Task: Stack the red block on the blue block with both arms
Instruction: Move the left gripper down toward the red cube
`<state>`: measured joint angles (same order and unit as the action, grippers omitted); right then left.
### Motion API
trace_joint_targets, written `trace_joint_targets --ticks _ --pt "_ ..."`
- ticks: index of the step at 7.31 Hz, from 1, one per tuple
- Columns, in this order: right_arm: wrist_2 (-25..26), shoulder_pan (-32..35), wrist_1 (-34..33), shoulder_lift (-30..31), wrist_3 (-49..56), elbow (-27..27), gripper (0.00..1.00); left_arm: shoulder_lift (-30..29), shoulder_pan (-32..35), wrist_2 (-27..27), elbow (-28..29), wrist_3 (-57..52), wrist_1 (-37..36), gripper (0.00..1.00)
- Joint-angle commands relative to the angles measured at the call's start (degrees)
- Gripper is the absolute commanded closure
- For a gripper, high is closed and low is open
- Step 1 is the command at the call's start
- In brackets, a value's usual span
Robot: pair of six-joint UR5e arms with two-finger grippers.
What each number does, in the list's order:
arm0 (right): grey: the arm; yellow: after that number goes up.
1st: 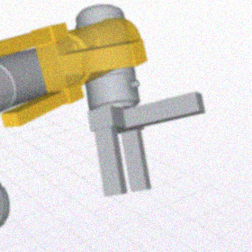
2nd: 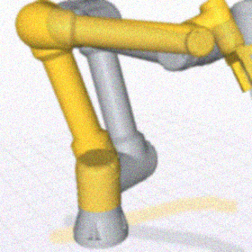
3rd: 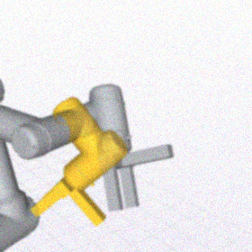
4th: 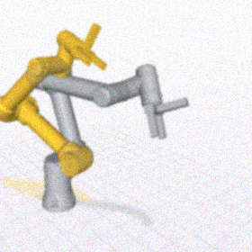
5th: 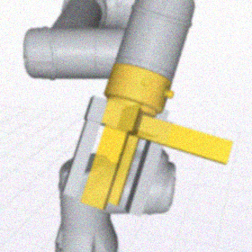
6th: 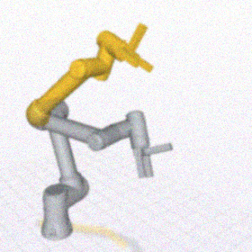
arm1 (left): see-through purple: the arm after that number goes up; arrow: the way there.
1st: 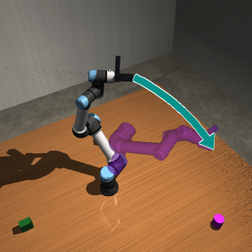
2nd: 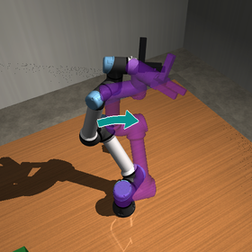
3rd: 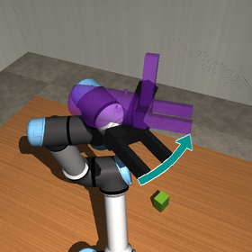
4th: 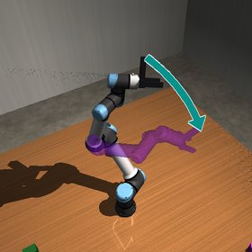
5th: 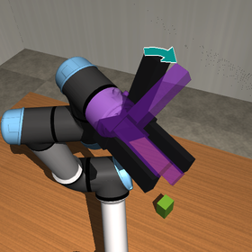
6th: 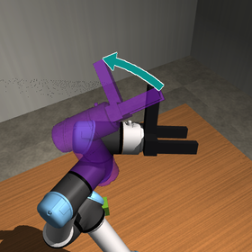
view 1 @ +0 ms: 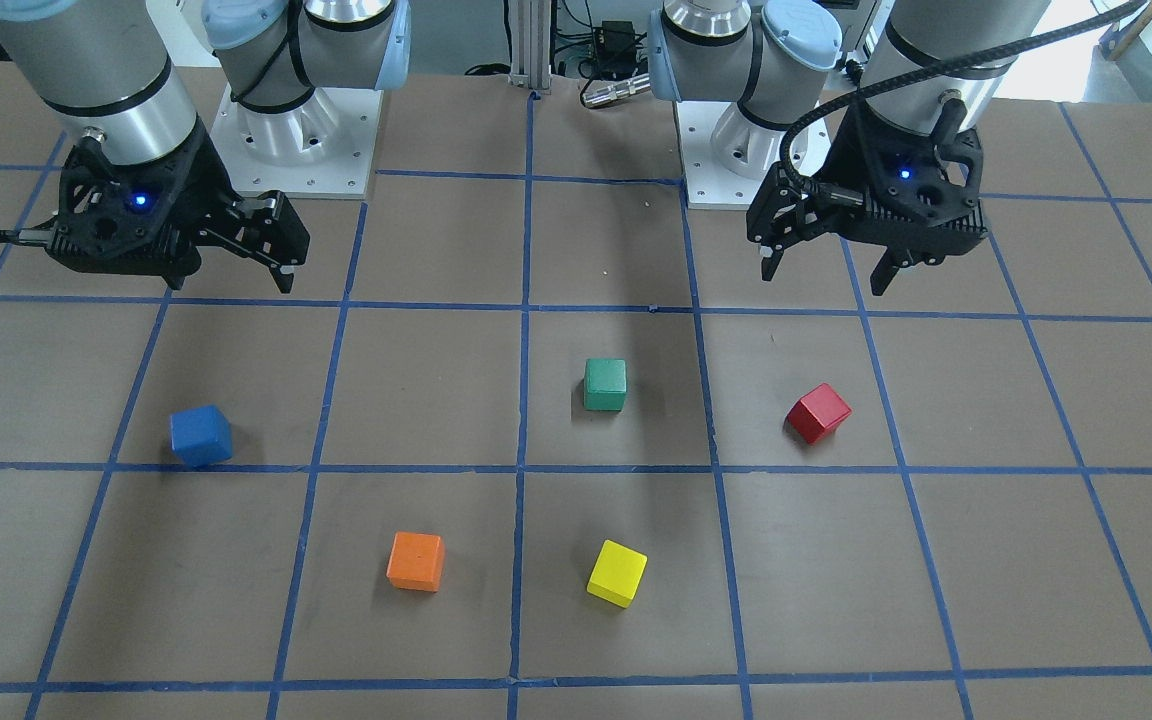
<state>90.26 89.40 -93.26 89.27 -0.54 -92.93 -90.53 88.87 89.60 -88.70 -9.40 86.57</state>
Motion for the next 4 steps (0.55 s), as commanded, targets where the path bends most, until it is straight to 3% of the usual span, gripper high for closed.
trace_joint_targets --ticks 1,3,4 --pt "0.3 0.2 4.0 0.3 -0.2 -0.3 0.00 0.2 0.3 0.6 -0.4 0.1 1.8 0.00" --pt "0.4 0.2 3.8 0.3 -0.2 -0.3 0.00 -1.0 -2.7 2.6 -1.4 1.0 5.4 0.00" --pt "0.3 0.2 4.1 0.8 -0.2 0.0 0.00 -2.7 -8.7 2.3 -2.6 0.2 5.0 0.00"
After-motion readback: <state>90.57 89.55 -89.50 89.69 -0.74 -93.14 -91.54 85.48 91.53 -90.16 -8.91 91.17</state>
